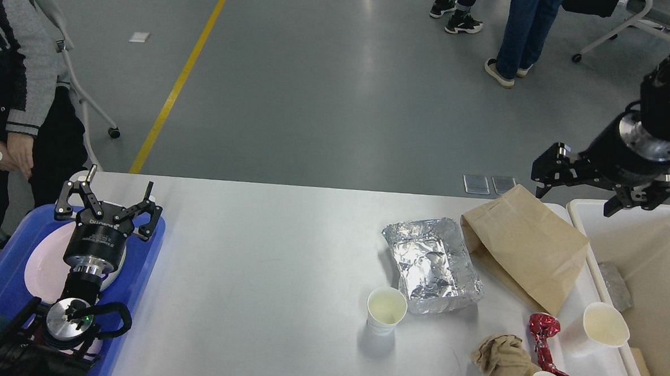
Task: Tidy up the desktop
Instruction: 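Raise the right gripper out of the bin over the paper bag, then lower the right gripper onto the second white paper cup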
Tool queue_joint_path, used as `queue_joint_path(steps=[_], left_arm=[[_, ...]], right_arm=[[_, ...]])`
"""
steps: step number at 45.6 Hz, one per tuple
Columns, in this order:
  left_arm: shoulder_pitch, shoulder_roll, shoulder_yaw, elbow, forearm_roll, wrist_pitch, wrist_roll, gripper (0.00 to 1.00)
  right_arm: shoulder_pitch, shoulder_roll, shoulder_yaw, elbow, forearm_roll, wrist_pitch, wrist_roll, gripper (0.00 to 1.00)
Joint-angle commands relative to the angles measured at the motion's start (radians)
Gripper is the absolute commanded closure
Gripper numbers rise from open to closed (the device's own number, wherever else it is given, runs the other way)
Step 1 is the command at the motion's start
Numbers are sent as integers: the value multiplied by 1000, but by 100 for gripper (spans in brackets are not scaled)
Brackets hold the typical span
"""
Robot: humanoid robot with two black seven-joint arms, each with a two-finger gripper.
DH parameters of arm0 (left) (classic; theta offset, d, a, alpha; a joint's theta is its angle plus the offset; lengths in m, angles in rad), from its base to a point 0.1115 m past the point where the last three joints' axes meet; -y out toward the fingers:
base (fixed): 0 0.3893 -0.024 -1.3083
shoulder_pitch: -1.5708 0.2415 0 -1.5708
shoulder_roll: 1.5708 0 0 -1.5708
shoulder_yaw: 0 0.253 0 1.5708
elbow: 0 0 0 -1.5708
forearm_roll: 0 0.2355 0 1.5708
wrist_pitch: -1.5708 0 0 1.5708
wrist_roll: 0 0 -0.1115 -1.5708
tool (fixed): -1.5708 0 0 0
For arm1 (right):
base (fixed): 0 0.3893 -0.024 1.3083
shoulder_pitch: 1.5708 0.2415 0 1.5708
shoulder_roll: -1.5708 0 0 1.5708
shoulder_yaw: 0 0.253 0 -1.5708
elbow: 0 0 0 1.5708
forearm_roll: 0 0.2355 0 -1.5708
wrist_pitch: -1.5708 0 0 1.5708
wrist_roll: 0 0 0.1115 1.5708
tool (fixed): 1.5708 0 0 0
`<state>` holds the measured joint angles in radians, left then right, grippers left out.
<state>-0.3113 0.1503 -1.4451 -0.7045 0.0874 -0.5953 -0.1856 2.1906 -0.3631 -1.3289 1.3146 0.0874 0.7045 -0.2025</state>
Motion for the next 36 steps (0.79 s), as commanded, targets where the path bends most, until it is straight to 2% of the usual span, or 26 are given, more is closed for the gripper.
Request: queue_joint_path(steps=[1, 9, 16, 36], left_arm=[[0, 0, 0, 0, 0, 0, 0, 4], [0, 0, 0, 0, 0, 2, 0, 4], [0, 0, 0, -1, 0, 2, 0, 4], [0, 0, 0, -1, 0, 0, 0, 4]], right_arm=[[148, 56, 14, 116, 5, 72, 0, 0], [328, 64, 73, 325, 2, 115, 0, 0], [414, 69, 79, 423, 2, 147, -2, 0], [370, 76, 88, 426, 3, 122, 0, 0]])
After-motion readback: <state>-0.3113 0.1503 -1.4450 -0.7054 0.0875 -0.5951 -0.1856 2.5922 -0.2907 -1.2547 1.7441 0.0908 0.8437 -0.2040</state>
